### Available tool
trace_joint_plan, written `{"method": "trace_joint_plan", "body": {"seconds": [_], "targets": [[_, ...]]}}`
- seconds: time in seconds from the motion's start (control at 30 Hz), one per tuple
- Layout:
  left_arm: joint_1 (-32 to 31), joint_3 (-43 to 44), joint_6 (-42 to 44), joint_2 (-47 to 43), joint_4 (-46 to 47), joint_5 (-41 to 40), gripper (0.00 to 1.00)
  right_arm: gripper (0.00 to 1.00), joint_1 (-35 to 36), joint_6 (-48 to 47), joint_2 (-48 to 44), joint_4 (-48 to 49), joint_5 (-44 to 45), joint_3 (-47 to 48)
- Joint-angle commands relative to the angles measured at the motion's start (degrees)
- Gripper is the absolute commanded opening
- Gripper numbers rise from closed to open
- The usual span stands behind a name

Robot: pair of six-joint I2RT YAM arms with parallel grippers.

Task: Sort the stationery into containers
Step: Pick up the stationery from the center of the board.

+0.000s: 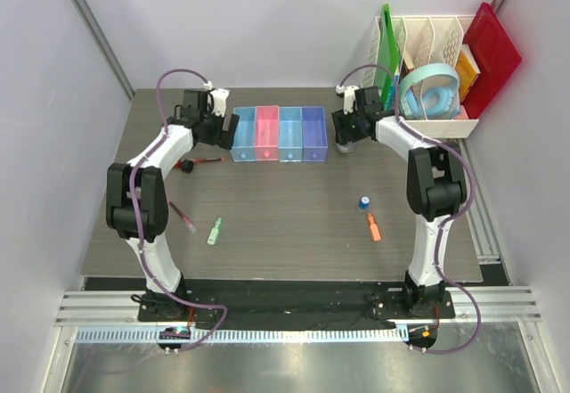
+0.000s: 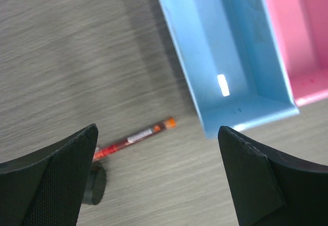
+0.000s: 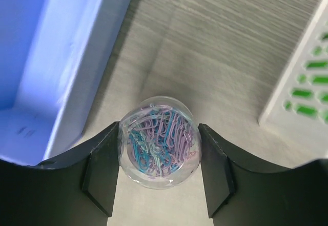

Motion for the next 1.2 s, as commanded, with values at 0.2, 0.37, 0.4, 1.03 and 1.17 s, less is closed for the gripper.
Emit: {"method": "trace_joint_plan", "body": {"seconds": [0.2,0.37,0.4,1.03,1.17], "targets": [[-0.03,-9.03,3.94,-13.23,3.1,29.87,1.0,0.31,0.17,6.24,-22.03,-5.95,-12.22,-0.02],[-0.3,-15.37,-2.54,-19.29,10.3,50.7,1.0,0.31,-0.01,13.44,-23.45,-4.99,-29.72,-0.72],[-0.47,-15.9,-3.44,-19.92,11.27,52.73,1.0,0.31,-0.01,14.76,-23.18,-4.29,-32.45,-0.99],[-10.05,-28.99,-4.84,-26.95,33.51,55.14,1.0,0.3,0.43,100.91,-6.57,98.55,-63.85,-13.9],[-10.4,-31.28,-5.9,-28.18,38.6,48.37,1.0,0.3,1.13,99.68,-7.44,98.73,-63.59,-16.89]]}}
